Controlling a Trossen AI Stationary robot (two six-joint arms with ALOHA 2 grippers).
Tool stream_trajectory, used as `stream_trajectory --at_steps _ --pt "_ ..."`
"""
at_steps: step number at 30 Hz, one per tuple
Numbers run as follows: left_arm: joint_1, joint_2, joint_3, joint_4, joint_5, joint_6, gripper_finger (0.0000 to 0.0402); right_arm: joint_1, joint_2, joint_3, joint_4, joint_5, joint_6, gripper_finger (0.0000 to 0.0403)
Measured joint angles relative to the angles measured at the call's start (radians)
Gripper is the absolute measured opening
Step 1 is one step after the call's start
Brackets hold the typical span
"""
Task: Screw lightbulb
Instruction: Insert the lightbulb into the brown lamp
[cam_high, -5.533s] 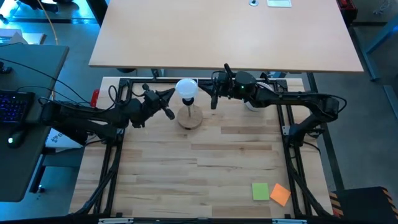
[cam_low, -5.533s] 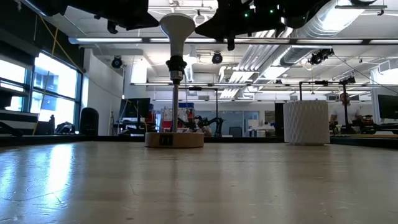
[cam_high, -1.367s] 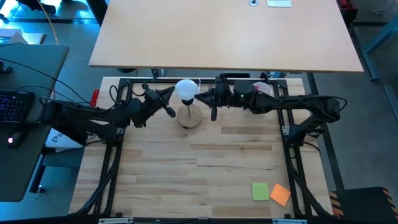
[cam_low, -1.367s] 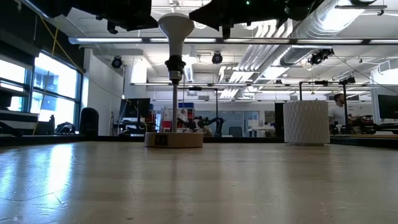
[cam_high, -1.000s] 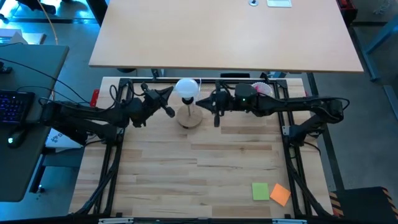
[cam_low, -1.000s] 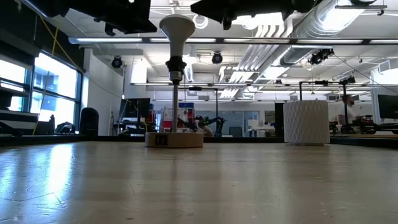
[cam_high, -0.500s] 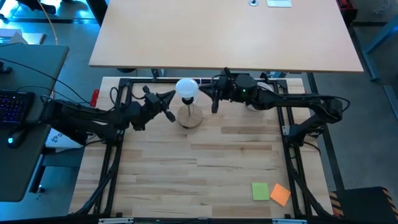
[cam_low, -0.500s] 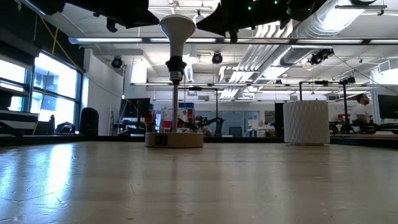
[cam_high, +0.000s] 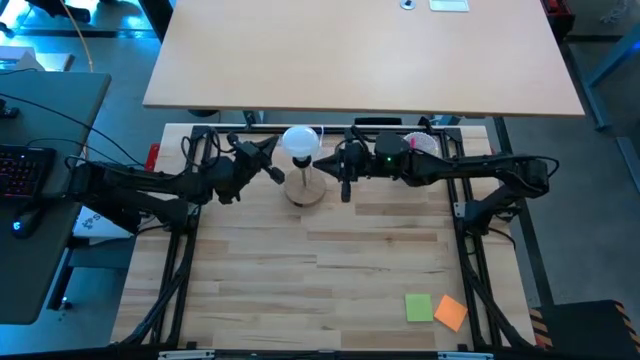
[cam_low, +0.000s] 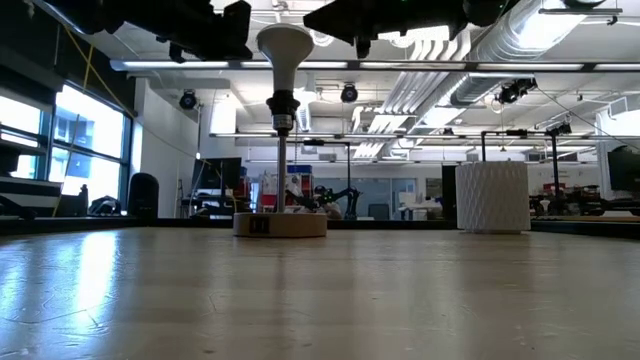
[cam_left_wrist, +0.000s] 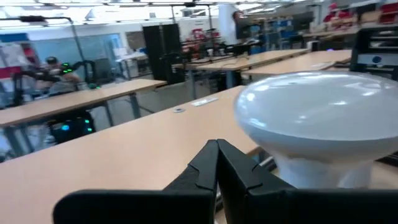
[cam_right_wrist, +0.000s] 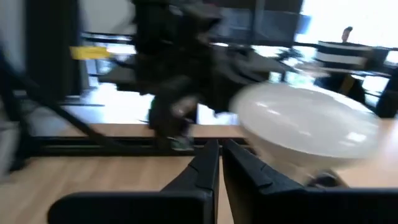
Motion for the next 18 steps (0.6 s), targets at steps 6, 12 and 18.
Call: stream_trajectory --at_steps 6,12,18 --pt "-0.052 -0.012 0.0 0.008 -0.018 0.013 0.0 -0.04 -0.012 0.0 -0.074 0.17 0.028 0.0016" --pt "-0.099 -0.007 0.0 0.027 -0.017 -0.011 0.0 -0.072 -0.012 0.0 -0.044 0.18 0.059 0.0016" --pt "-0.079 0.028 0.0 0.068 -0.025 -0.011 0.0 -0.054 -0.013 0.0 -0.014 0.094 0.062 0.0016"
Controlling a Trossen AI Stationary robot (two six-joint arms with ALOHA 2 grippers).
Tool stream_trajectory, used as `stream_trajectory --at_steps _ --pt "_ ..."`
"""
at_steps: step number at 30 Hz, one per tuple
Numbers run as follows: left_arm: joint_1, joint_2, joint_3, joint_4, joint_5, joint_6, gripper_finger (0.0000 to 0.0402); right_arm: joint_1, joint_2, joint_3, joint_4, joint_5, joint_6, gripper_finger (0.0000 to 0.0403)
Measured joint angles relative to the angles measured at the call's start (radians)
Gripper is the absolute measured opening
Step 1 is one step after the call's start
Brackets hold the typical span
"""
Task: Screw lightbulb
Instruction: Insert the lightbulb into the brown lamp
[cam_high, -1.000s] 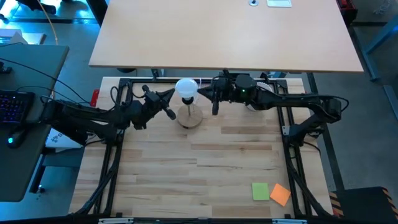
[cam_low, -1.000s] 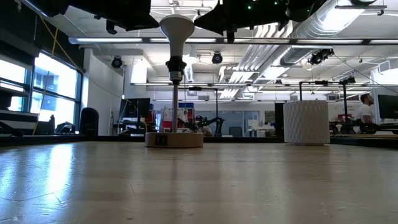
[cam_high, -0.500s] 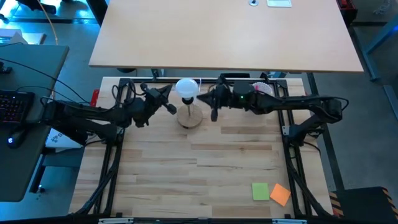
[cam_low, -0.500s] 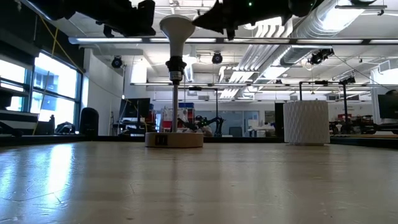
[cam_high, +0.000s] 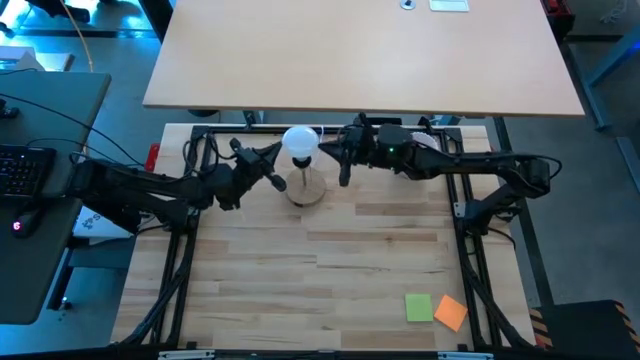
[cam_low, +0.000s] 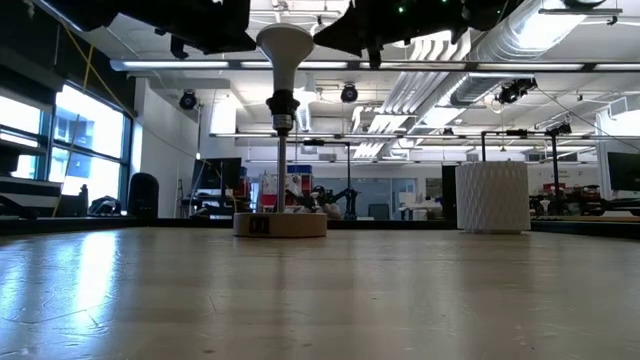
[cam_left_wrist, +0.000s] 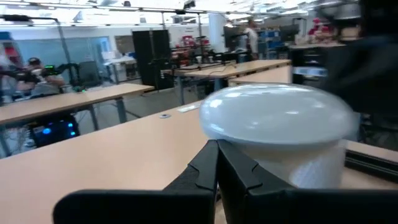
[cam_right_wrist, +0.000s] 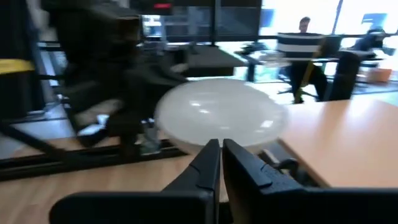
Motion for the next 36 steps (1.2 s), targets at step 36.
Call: stream_trajectory --at_steps 36 --pt "-0.04 -0.188 -0.038 -0.403 0.07 -0.108 0.0 -0.104 -0.047 -0.288 0.217 -0.152 0.07 0.0016"
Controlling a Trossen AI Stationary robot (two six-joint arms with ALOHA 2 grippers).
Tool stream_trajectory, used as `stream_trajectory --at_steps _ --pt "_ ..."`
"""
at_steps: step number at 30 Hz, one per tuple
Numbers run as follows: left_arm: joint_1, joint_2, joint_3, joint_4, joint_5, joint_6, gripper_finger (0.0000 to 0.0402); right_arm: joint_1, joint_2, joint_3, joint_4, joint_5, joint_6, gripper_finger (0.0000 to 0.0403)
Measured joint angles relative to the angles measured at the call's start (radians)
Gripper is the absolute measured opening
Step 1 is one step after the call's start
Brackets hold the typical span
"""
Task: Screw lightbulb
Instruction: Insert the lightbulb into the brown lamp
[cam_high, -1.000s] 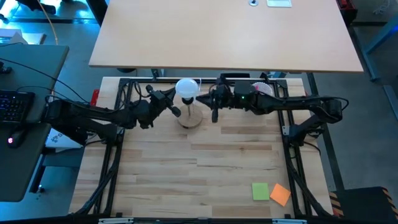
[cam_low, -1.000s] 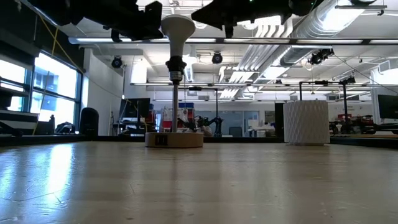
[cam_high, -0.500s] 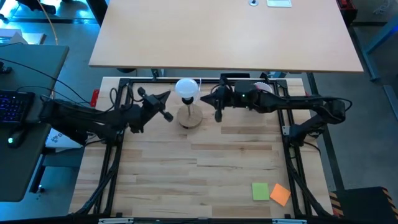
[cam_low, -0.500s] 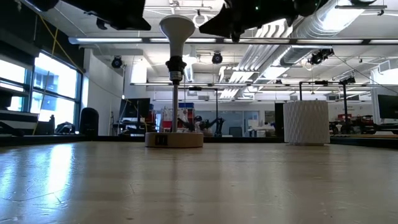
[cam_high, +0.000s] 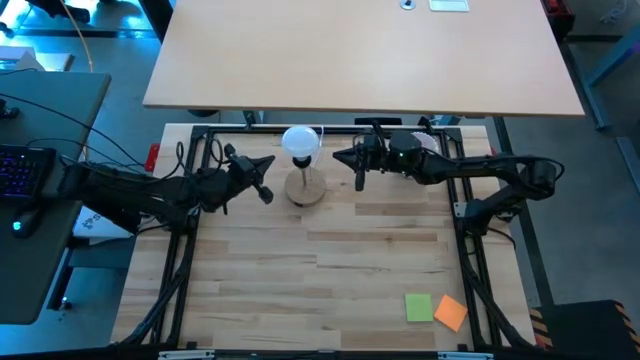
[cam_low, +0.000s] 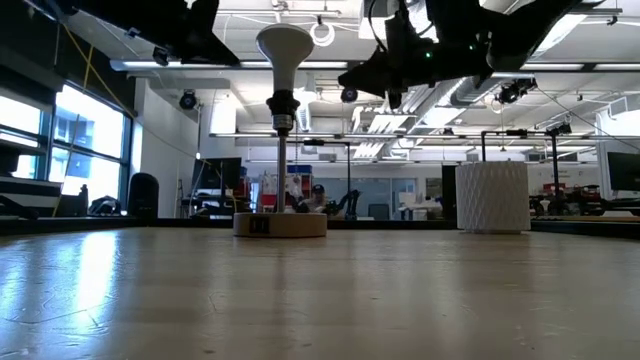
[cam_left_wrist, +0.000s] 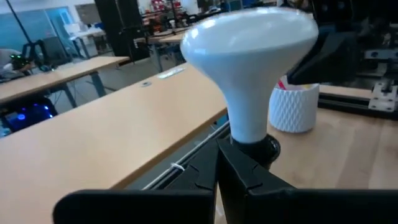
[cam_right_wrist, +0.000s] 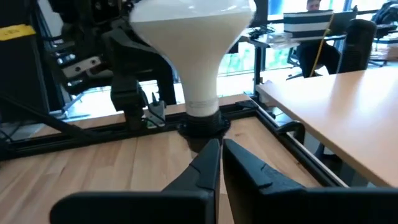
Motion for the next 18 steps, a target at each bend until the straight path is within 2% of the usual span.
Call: stream_trajectory --at_steps 13,18 --pt "0.002 0.0 -0.01 -0.006 0.002 0.002 0.0001 0.001 0.0 -0.005 0.011 -0.016 0.005 0.0016" --pt "0.002 0.0 -0.01 -0.007 0.002 0.002 0.0001 0.002 -0.001 -0.005 0.069 -0.048 0.062 0.0016"
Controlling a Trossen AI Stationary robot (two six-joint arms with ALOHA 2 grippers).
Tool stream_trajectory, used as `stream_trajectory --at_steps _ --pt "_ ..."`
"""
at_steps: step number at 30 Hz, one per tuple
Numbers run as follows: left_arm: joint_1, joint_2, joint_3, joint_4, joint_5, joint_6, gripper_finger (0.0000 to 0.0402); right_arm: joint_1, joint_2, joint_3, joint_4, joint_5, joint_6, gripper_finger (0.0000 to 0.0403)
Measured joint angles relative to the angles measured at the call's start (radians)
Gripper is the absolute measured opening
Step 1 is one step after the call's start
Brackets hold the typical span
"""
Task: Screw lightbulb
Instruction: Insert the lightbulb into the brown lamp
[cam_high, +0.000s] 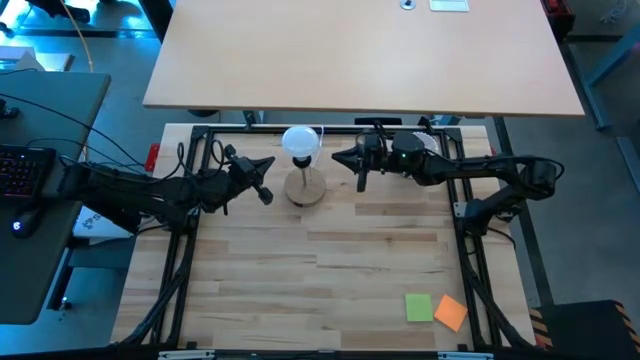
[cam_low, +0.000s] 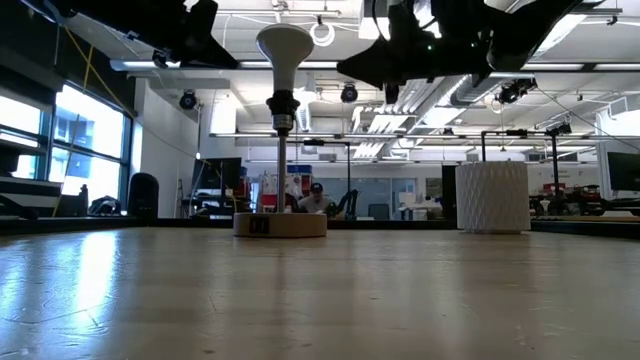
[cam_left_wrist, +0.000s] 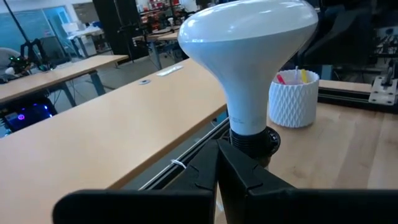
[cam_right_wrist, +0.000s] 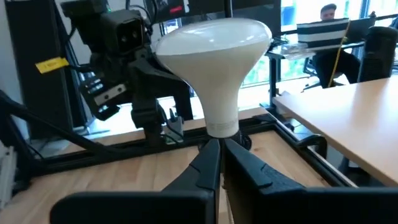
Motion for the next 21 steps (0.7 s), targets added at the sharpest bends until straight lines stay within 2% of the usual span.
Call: stream_trajectory --at_steps 6,21 --pt "0.0 0.0 0.0 -0.001 0.0 0.001 0.0001 0.0 0.0 0.0 0.002 -0.034 0.043 0.0016" --pt "0.0 0.0 0.0 -0.001 0.0 0.001 0.0001 0.0 0.0 0.0 0.001 -0.038 0.047 0.0016"
